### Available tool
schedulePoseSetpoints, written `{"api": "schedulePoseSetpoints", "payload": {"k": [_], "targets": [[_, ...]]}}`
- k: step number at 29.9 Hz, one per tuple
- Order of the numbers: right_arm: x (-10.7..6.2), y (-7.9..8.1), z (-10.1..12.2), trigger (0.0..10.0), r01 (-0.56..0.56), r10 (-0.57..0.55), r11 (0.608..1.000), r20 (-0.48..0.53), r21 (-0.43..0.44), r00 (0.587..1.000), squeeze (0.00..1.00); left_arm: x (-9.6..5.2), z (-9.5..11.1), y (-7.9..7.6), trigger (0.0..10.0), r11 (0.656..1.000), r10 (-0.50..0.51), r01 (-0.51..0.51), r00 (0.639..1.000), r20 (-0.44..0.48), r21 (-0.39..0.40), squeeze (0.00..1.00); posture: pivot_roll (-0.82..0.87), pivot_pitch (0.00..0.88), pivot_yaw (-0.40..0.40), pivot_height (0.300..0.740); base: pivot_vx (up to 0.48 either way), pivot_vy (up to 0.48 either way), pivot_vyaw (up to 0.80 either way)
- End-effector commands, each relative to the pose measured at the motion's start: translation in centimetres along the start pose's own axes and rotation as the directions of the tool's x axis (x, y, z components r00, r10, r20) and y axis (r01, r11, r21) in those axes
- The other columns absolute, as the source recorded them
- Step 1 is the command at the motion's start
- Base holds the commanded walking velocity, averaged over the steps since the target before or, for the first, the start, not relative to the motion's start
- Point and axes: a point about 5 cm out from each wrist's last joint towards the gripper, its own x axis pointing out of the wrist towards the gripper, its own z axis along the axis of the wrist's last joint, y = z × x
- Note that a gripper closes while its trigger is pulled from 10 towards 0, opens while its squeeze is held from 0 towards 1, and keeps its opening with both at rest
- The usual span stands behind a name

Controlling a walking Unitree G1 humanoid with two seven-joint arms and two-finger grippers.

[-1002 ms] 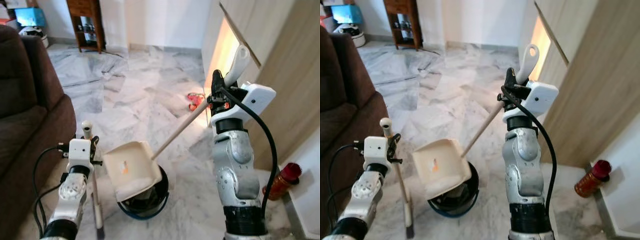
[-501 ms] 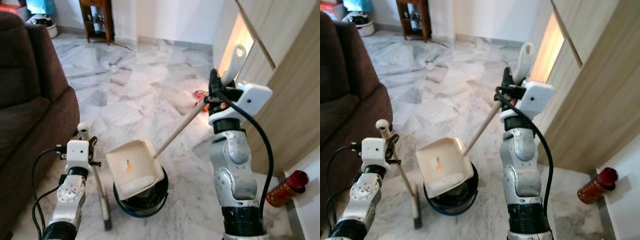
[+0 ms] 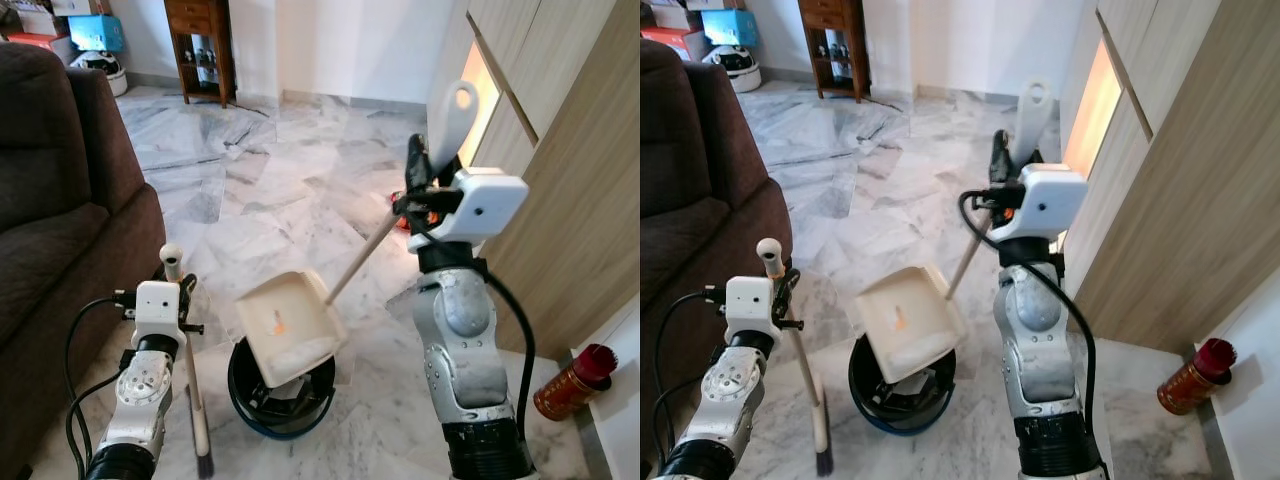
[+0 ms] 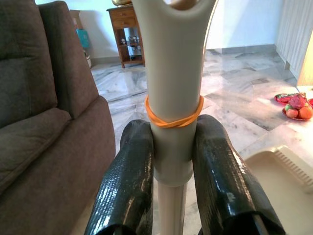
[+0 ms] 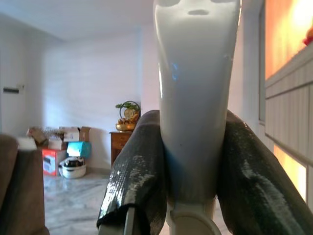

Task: Sweep floor

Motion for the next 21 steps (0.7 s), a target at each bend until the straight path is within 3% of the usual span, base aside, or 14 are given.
{"api": "schedulePoseSetpoints", "payload": {"k": [1,6,16,21], "targets": [[0.1,0.8,1.0,10.0,-0.035,0.036,0.999,0.076,-0.011,0.996,0.0,0.4,1.0,-0.1,10.0,1.0,-0.004,0.004,0.999,0.054,0.0,0.0,0.14,0.0,-0.03,0.74,0.0,0.0,0.0],[-0.9,2.5,0.9,10.0,-0.105,0.106,0.994,0.095,-0.021,0.99,0.0,0.5,1.1,-0.1,10.0,1.0,-0.008,0.008,0.998,0.057,-0.001,0.0,0.14,0.0,-0.03,0.74,0.0,0.0,0.0],[-1.2,3.7,2.1,10.0,-0.101,0.092,0.994,0.173,0.044,0.981,0.0,0.4,1.1,-0.2,10.0,1.0,-0.009,0.009,0.998,0.059,-0.001,0.0,0.14,0.0,-0.029,0.74,0.0,0.0,0.0],[-1.7,5.0,2.8,10.0,-0.164,0.162,0.986,0.229,-0.009,0.96,0.0,0.5,1.1,-0.2,10.0,1.0,-0.01,0.01,0.998,0.059,-0.001,0.0,0.14,0.0,-0.027,0.74,0.0,0.0,0.0]]}}
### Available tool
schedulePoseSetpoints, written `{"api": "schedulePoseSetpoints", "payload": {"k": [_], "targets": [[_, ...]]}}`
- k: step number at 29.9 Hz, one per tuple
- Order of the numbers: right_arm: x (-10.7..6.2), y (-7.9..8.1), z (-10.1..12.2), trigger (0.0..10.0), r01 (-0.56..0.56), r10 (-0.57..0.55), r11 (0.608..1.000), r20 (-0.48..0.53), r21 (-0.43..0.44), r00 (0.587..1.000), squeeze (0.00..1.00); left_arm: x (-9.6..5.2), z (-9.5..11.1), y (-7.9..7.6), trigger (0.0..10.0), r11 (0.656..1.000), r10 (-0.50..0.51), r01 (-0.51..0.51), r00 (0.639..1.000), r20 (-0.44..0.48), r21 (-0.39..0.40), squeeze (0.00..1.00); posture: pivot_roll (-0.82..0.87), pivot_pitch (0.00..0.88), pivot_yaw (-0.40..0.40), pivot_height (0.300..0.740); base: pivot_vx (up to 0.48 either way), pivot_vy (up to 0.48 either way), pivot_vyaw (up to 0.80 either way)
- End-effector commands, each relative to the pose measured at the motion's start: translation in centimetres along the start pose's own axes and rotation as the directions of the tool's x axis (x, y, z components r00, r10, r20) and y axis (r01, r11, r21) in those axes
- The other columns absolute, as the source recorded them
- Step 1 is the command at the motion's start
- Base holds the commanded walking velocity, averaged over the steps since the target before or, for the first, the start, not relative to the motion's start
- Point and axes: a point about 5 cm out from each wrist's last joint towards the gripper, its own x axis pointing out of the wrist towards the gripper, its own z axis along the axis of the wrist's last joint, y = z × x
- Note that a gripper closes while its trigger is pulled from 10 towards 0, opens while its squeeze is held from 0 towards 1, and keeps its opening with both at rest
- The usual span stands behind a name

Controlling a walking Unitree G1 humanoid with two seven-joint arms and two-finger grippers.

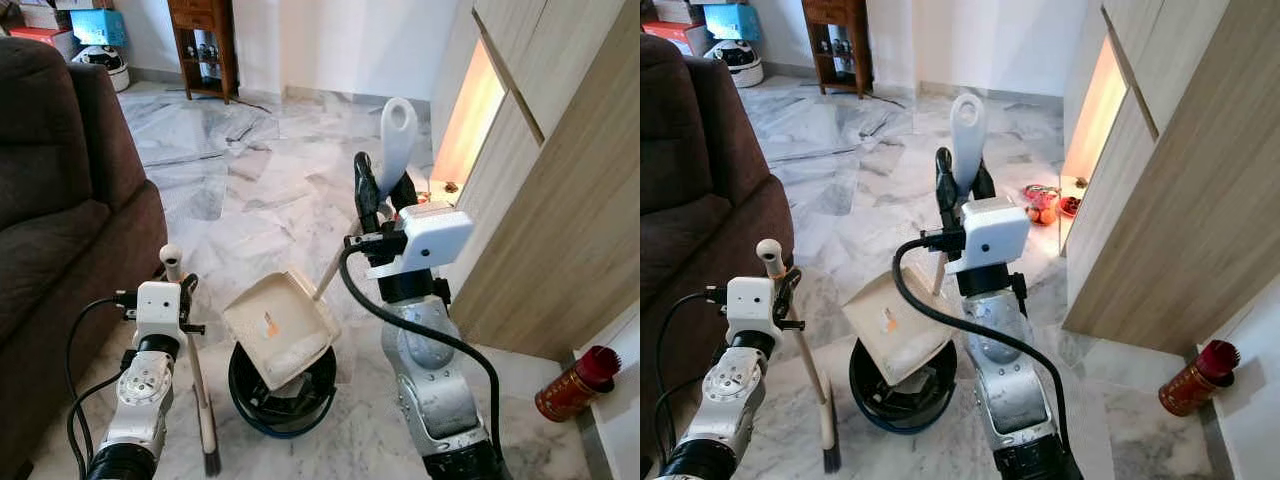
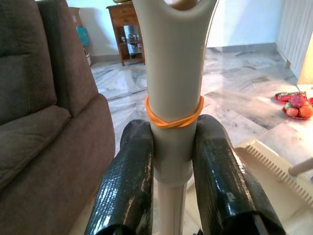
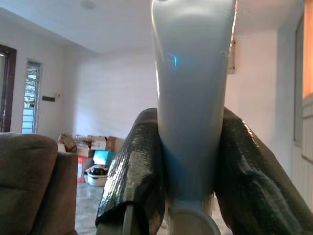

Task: Sweep floor

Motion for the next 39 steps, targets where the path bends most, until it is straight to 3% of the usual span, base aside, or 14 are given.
{"api": "schedulePoseSetpoints", "payload": {"k": [1,7,11,17,39], "targets": [[0.2,1.2,2.3,10.0,-0.037,0.038,0.999,0.134,-0.011,0.99,0.0,0.4,1.1,-0.1,10.0,1.0,-0.006,0.006,0.998,0.059,0.001,0.0,0.14,0.0,-0.027,0.74,0.0,0.0,0.0],[0.1,2.0,2.4,10.0,-0.089,0.091,0.996,0.144,-0.022,0.985,0.0,0.4,1.0,-0.1,10.0,1.0,-0.006,0.006,0.998,0.056,-0.001,0.0,0.14,0.0,-0.029,0.74,0.0,0.0,0.0],[-0.4,3.8,2.8,10.0,-0.208,0.227,0.971,0.182,-0.118,0.957,0.0,0.4,1.0,-0.1,10.0,1.0,-0.006,0.006,0.998,0.057,0.001,0.0,0.14,0.0,-0.029,0.74,0.0,0.0,0.0],[-1.0,5.2,3.2,10.0,-0.274,0.301,0.95,0.207,-0.148,0.931,0.0,0.4,1.1,-0.1,10.0,1.0,-0.008,0.008,0.998,0.061,0.002,0.0,0.14,0.0,-0.03,0.74,0.0,0.0,0.0],[-1.6,6.9,3.2,10.0,-0.38,0.406,0.912,0.199,-0.157,0.892,0.0,0.5,1.2,-0.1,10.0,1.0,-0.005,0.005,0.998,0.064,0.0,0.0,0.14,0.0,-0.035,0.74,0.0,0.0,0.0]]}}
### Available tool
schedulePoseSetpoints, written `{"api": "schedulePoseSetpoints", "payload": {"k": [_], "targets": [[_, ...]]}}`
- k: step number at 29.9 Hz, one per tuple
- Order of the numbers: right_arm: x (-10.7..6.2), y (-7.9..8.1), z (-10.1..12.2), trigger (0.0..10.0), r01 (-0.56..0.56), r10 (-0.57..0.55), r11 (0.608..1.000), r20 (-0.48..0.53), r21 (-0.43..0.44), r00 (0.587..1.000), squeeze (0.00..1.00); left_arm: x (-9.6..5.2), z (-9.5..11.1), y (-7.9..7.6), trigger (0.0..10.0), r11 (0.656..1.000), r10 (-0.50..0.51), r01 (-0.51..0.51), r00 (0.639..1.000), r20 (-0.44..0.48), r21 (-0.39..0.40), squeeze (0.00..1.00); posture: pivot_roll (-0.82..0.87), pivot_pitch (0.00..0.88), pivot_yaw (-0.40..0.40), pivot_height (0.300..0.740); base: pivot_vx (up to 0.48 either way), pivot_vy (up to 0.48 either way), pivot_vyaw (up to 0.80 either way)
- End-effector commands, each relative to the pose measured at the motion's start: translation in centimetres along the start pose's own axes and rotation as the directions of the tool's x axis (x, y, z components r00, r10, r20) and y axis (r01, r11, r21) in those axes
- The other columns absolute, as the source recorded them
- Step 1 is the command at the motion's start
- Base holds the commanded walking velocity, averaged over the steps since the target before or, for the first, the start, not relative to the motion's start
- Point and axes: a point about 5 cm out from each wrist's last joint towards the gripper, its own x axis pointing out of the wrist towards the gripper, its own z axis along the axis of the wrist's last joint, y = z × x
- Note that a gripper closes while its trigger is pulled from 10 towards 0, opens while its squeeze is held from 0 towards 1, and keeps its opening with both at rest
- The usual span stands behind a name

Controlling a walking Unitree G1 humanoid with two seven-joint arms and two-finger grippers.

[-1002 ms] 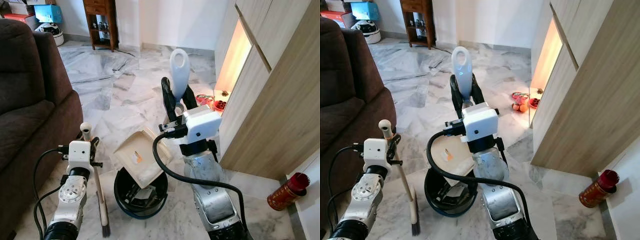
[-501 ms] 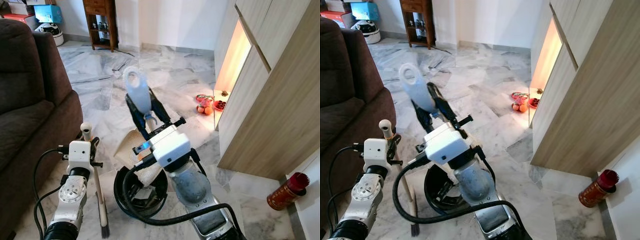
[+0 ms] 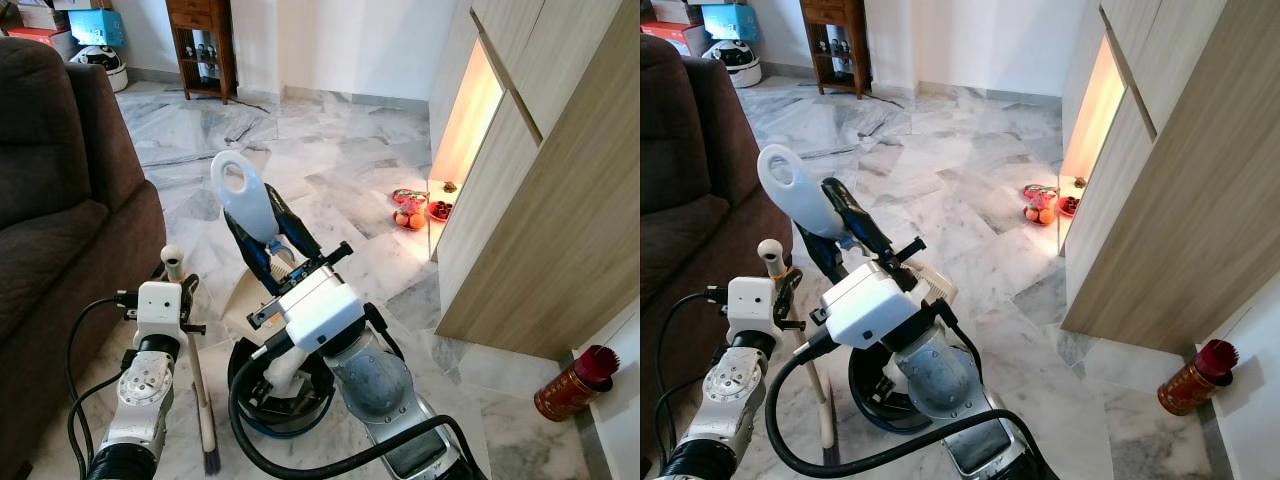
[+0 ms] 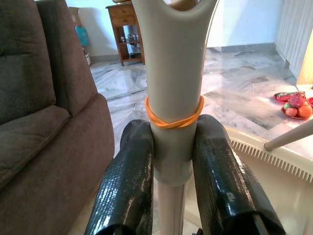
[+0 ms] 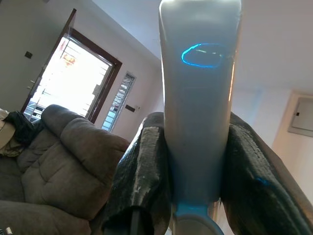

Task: Sweep floor

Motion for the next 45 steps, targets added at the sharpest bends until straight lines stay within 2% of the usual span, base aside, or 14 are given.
{"api": "schedulePoseSetpoints", "payload": {"k": [1,6,11,14,16,17,22,25,27,30,33,40,42,45], "targets": [[0.5,-0.2,1.6,10.0,-0.007,0.01,1.0,0.088,-0.026,0.996,0.0,0.5,1.2,-0.1,10.0,1.0,-0.002,0.002,0.998,0.064,0.001,0.0,0.14,0.0,-0.036,0.74,0.0,0.0,0.0],[0.5,-0.3,1.3,10.0,0.0,0.002,1.0,0.074,-0.027,0.997,0.0,0.5,1.1,-0.1,10.0,1.0,-0.002,0.001,0.998,0.062,0.001,0.0,0.14,0.0,-0.036,0.74,0.0,0.0,0.0],[0.9,-1.5,0.5,10.0,0.059,-0.058,0.997,0.043,-0.046,0.997,0.0,0.6,1.2,-0.1,10.0,1.0,-0.002,0.002,0.998,0.063,0.002,0.0,0.14,0.0,-0.034,0.74,0.0,0.0,0.0],[1.2,-2.9,-0.1,10.0,0.111,-0.109,0.99,0.029,-0.084,0.994,0.0,0.7,1.2,-0.2,10.0,1.0,-0.004,0.004,0.998,0.065,0.001,0.0,0.14,0.0,-0.035,0.74,0.0,0.0,0.0],[1.5,-5.0,-0.9,10.0,0.19,-0.19,0.966,0.014,-0.174,0.982,0.0,0.8,1.3,-0.1,10.0,1.0,-0.004,0.004,0.998,0.068,0.001,0.0,0.14,0.0,-0.034,0.74,0.0,0.0,0.0],[1.5,-5.0,-0.9,10.0,0.19,-0.19,0.966,0.014,-0.174,0.982,0.0,0.8,1.3,-0.1,10.0,1.0,-0.004,0.004,0.998,0.068,0.001,0.0,0.14,0.0,-0.034,0.74,0.0,0.0,0.0],[1.3,-8.2,-2.2,10.0,0.28,-0.297,0.915,-0.016,-0.29,0.955,0.0,0.8,1.4,-0.1,10.0,1.0,-0.007,0.007,0.998,0.068,0.002,0.0,0.14,0.0,-0.033,0.74,0.0,0.0,0.0],[0.5,-9.5,-3.4,10.0,0.299,-0.339,0.886,-0.056,-0.355,0.939,0.0,0.8,1.3,-0.2,10.0,1.0,-0.011,0.011,0.998,0.066,0.001,0.0,0.14,0.0,-0.033,0.74,0.0,0.0,0.0],[-1.1,-11.2,-5.2,10.0,0.332,-0.408,0.853,-0.119,-0.402,0.905,0.0,0.8,1.2,-0.2,10.0,1.0,-0.017,0.017,0.998,0.063,0.0,0.0,0.14,0.0,-0.033,0.74,0.0,0.0,0.0],[-2.1,-11.9,-6.3,10.0,0.329,-0.442,0.826,-0.163,-0.457,0.882,0.0,0.8,1.2,-0.2,10.0,1.0,-0.02,0.02,0.998,0.062,0.0,0.0,0.14,0.0,-0.032,0.74,0.0,0.0,0.0],[-4.4,-12.5,-8.4,10.0,0.295,-0.468,0.809,-0.253,-0.509,0.847,0.0,0.6,1.0,-0.2,10.0,1.0,-0.029,0.029,0.998,0.056,0.001,0.0,0.14,0.0,-0.028,0.74,0.0,0.0,0.0],[-7.6,-13.1,-11.0,10.0,0.308,-0.528,0.806,-0.38,-0.506,0.759,0.0,0.2,0.7,0.0,10.0,0.999,-0.033,0.033,0.998,0.046,0.003,0.0,0.14,0.0,-0.025,0.74,0.0,0.0,0.0],[-9.2,-13.1,-12.2,10.0,0.337,-0.549,0.816,-0.446,-0.47,0.707,0.0,-0.1,0.4,0.0,10.0,0.999,-0.042,0.042,0.998,0.036,0.002,0.0,0.14,0.0,-0.023,0.74,0.0,0.0,0.0],[-10.0,-13.2,-12.8,10.0,0.366,-0.563,0.817,-0.477,-0.447,0.675,0.0,-0.3,0.3,-0.1,10.0,0.999,-0.046,0.046,0.998,0.033,0.002,0.0,0.14,0.0,-0.022,0.74,0.0,0.0,0.0]]}}
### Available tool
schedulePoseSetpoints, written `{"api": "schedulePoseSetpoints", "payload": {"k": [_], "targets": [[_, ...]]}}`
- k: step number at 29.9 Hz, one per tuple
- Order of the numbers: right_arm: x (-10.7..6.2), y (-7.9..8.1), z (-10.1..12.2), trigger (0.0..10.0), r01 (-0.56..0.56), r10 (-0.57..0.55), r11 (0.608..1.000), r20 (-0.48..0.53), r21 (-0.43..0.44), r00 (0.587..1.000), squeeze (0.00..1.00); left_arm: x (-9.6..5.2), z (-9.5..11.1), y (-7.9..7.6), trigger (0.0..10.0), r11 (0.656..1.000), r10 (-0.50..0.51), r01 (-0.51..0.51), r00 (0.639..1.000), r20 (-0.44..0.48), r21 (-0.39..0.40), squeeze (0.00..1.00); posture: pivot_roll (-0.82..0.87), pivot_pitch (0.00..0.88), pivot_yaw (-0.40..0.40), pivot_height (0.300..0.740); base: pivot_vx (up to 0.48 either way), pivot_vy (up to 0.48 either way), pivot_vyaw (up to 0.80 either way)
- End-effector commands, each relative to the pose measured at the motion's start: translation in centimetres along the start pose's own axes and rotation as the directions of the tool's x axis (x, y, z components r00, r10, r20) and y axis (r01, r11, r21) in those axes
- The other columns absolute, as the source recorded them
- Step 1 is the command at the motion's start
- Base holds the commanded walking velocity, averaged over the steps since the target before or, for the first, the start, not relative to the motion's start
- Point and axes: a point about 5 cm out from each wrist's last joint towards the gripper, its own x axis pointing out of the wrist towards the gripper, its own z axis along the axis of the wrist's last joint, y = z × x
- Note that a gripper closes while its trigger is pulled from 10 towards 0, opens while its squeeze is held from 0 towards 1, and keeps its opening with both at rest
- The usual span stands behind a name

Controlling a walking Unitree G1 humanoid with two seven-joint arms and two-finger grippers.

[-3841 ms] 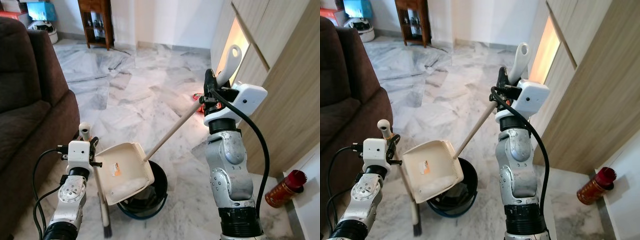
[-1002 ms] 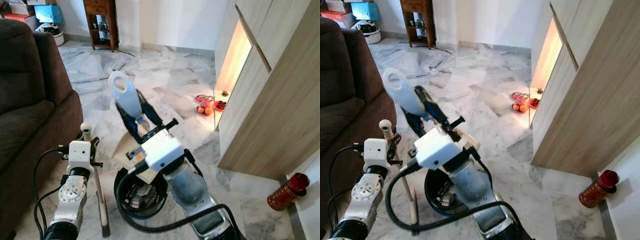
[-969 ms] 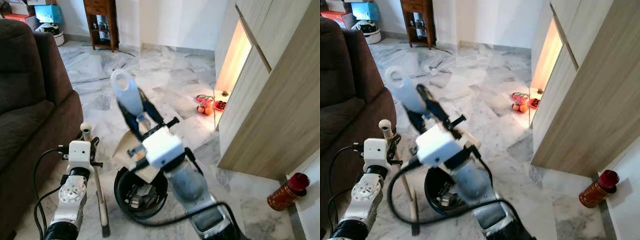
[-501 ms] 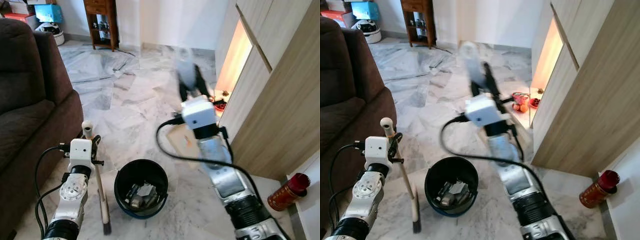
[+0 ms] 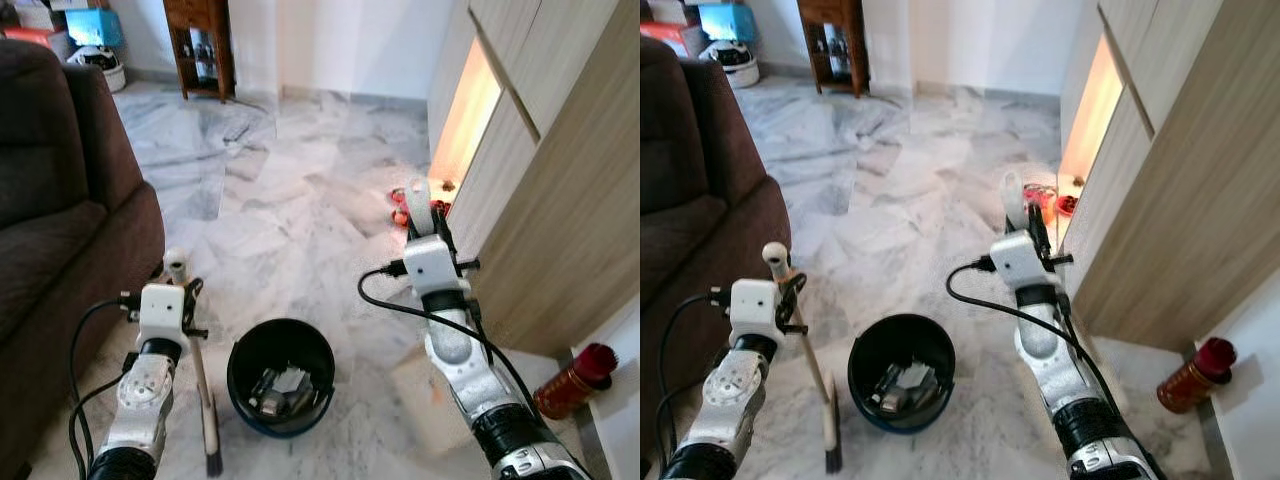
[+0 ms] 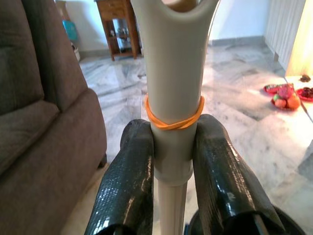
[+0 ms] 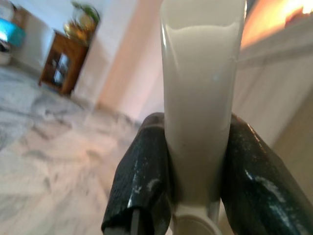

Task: Sweep floor

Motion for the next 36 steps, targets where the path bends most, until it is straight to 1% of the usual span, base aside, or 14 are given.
{"api": "schedulePoseSetpoints", "payload": {"k": [1,6,10,13,14,15,18,20,21,22,29,36], "targets": [[0.5,-0.6,0.2,10.0,0.027,-0.028,0.999,0.016,0.021,0.999,0.0,0.3,1.1,0.0,10.0,1.0,-0.007,0.006,0.998,0.058,0.003,0.0,0.14,0.0,-0.022,0.74,0.0,0.0,0.0],[0.2,-1.0,-1.7,10.0,0.042,-0.037,0.997,-0.082,0.062,0.996,0.0,0.1,0.9,0.0,10.0,1.0,-0.009,0.01,0.999,0.053,-0.001,0.0,0.14,0.0,-0.022,0.74,0.0,0.0,0.0],[0.0,-1.1,-2.3,10.0,0.049,-0.041,0.996,-0.112,0.069,0.993,0.0,0.0,0.9,0.1,10.0,1.0,-0.009,0.009,0.999,0.051,-0.002,0.0,0.14,0.0,-0.023,0.74,0.0,0.0,0.0],[-0.5,-1.2,-3.4,10.0,0.056,-0.04,0.994,-0.169,0.091,0.985,0.0,-0.1,0.8,0.1,10.0,1.0,-0.009,0.009,0.999,0.046,-0.006,0.0,0.14,0.0,-0.023,0.74,0.0,0.0,0.0],[-0.5,-1.2,-3.4,10.0,0.056,-0.04,0.994,-0.169,0.091,0.985,0.0,-0.1,0.8,0.1,10.0,1.0,-0.009,0.009,0.999,0.046,-0.006,0.0,0.14,0.0,-0.023,0.74,0.0,0.0,0.0],[-0.7,-1.3,-3.8,10.0,0.07,-0.047,0.991,-0.19,0.115,0.981,0.0,-0.2,0.7,0.1,10.0,1.0,-0.01,0.01,0.999,0.044,-0.008,0.0,0.15,0.0,-0.023,0.74,0.0,0.0,0.0],[-0.9,-1.4,-4.1,10.0,0.081,-0.055,0.99,-0.207,0.117,0.977,0.0,-0.3,0.7,0.0,10.0,1.0,-0.012,0.013,0.999,0.044,-0.01,0.0,0.15,0.0,-0.023,0.74,0.0,0.0,0.0],[-1.1,-1.7,-4.6,10.0,0.117,-0.075,0.979,-0.241,0.165,0.968,0.0,-0.3,0.7,-0.1,10.0,1.0,-0.019,0.019,0.999,0.044,-0.014,0.0,0.15,0.0,-0.022,0.74,0.0,0.0,0.0],[-1.1,-1.7,-4.6,10.0,0.117,-0.075,0.979,-0.241,0.165,0.968,0.0,-0.3,0.7,-0.1,10.0,1.0,-0.019,0.019,0.999,0.044,-0.014,0.0,0.15,0.0,-0.022,0.74,0.0,0.0,0.0],[-1.2,-1.8,-4.8,10.0,0.135,-0.082,0.972,-0.261,0.19,0.962,0.0,-0.4,0.7,-0.2,10.0,1.0,-0.023,0.023,0.999,0.043,-0.016,0.0,0.15,0.0,-0.021,0.74,0.0,0.0,0.0],[-1.6,-1.8,-5.4,10.0,0.166,-0.086,0.955,-0.306,0.246,0.948,0.0,-0.4,0.7,-0.3,10.0,0.999,-0.03,0.031,0.999,0.041,-0.02,0.0,0.15,0.0,-0.019,0.74,0.0,0.0,0.0],[-2.1,-1.5,-5.8,10.0,0.155,-0.068,0.955,-0.323,0.254,0.944,0.0,-0.3,0.8,-0.3,10.0,0.999,-0.036,0.037,0.998,0.042,-0.021,0.0,0.15,0.0,-0.017,0.74,0.0,0.0,0.0]]}}
